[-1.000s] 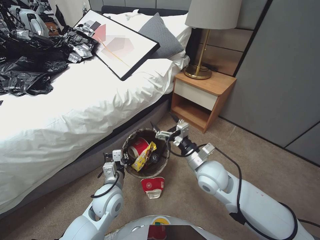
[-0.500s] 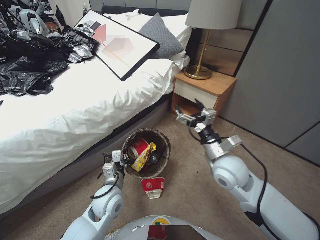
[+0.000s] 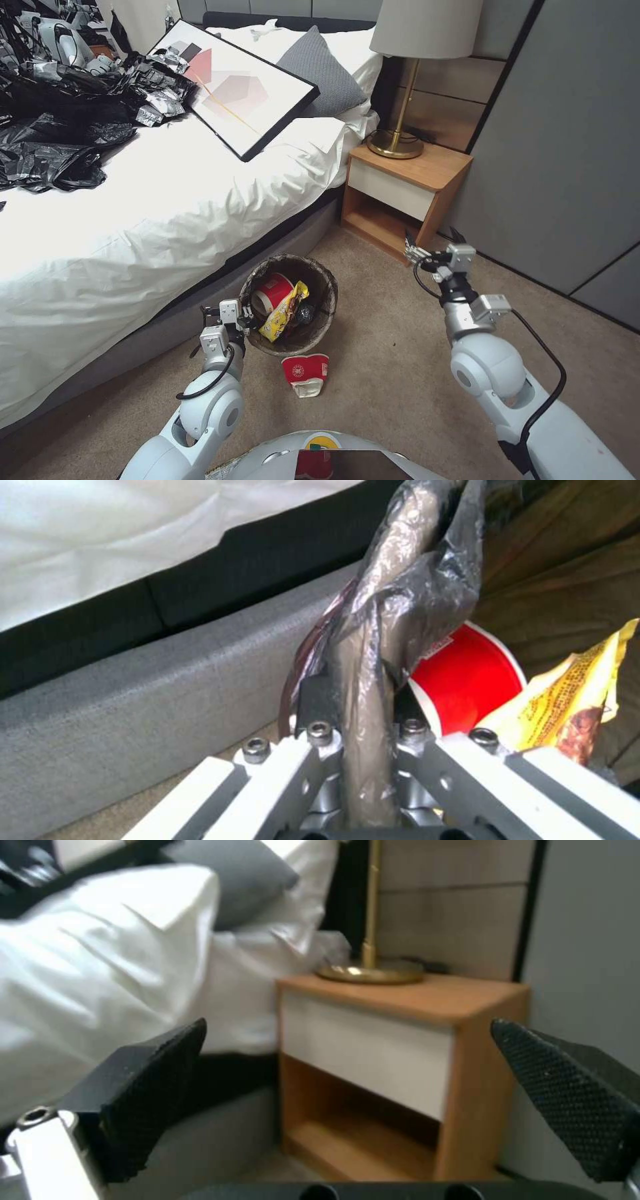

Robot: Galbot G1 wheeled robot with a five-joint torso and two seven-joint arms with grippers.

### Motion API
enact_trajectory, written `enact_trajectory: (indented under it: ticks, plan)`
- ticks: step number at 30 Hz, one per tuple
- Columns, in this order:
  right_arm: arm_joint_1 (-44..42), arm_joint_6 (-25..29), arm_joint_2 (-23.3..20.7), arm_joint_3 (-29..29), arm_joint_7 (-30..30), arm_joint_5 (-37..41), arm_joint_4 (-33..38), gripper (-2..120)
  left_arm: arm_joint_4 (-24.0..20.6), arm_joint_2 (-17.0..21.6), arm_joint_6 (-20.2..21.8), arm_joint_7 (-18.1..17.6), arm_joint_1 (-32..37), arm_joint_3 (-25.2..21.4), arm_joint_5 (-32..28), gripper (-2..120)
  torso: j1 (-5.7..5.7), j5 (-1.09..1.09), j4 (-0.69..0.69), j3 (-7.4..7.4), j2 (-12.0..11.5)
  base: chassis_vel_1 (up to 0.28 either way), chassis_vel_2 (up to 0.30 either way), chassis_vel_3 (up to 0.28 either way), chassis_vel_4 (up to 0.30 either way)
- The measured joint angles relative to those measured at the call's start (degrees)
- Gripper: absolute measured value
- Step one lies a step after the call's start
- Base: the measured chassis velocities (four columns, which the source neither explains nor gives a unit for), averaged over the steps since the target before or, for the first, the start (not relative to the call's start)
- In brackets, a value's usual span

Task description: Pick up the trash bin, then pick up the garbage from the floor and place it into the trash bin.

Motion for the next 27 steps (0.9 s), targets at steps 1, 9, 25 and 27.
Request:
enact_trajectory:
  ticks: [1, 9, 25, 27]
  plan:
    - [-1.8, 0.8, 1.2, 0.6, 0.0, -1.3, -0.6, 100, 0.0, 0.0, 0.0, 0.0, 0.1, -0.2, 0.0, 0, 0.00, 0.00, 0.00, 0.00, 0.0, 0.000, 0.000, 0.000, 0.000]
    - [-4.3, 2.4, 4.9, 1.0, 0.0, -4.4, -1.4, 100, -0.9, 0.1, -0.1, -0.7, 0.3, -0.3, -0.6, 0, 0.00, 0.00, 0.00, 0.00, 0.0, 0.000, 0.000, 0.000, 0.000]
    - [-3.2, 2.3, 6.2, -1.1, 0.2, -5.8, -2.4, 100, -1.7, 0.0, -0.1, -0.9, 1.3, -0.8, -0.9, 0, 0.00, 0.00, 0.01, 0.00, 0.0, 0.000, 0.000, 0.000, 0.000]
    - [-3.0, 2.3, 6.2, -1.1, 0.3, -5.8, -2.6, 100, -1.7, 0.0, -0.1, -0.9, 1.3, -0.8, -0.9, 0, 0.00, 0.00, 0.01, 0.00, 0.0, 0.000, 0.000, 0.000, 0.000]
